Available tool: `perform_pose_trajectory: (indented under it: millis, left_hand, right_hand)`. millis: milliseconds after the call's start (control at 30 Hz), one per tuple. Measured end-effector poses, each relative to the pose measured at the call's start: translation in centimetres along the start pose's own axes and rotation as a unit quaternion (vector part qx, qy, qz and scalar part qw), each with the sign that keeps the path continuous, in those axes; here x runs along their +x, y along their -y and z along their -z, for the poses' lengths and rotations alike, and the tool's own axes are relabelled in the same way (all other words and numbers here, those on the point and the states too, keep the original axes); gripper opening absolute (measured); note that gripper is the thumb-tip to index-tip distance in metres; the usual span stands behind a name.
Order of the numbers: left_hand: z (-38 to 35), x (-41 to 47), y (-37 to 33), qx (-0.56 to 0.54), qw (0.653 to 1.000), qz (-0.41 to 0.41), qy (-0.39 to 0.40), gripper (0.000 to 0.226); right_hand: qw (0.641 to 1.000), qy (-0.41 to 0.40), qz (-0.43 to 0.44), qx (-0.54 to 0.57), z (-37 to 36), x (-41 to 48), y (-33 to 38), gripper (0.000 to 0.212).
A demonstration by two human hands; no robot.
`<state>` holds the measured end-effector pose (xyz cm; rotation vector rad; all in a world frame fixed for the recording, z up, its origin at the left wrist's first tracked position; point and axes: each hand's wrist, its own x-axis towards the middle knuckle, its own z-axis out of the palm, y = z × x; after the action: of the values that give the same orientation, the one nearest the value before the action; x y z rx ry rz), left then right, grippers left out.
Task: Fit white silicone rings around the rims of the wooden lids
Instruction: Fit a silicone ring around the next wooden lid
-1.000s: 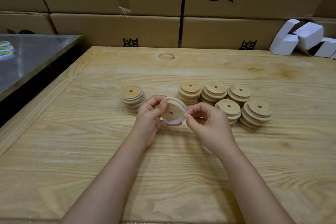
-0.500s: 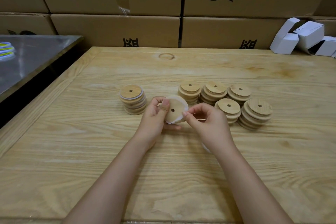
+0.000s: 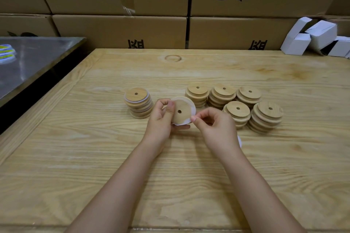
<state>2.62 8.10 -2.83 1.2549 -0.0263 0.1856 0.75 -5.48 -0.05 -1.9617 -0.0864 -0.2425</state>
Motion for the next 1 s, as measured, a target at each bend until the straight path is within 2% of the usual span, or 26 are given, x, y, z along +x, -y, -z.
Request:
perform_pose_trajectory:
  millis: [367,767,1000]
  left_hand:
    - [-0.1,0.0,-0.6,-0.021,0.998,0.04,-0.044,0.024]
    - [-0.2,-0.3,-0.7,-0.037,0.997,0.06,0.012,0.027]
    - [-0.2,-0.4,-1.2,-0.035,0.997,0.068,0.012,0.015]
  right_hand:
    - [0.998,0.048,0.001,0.029,0.1,0.0,0.4,0.024]
    - [0.997,0.027,-0.033,0.072,0.5,0.0,0.3,0.017]
    - [0.998,0.006,0.015,0.057,0.4,-0.3,0.4,0.014]
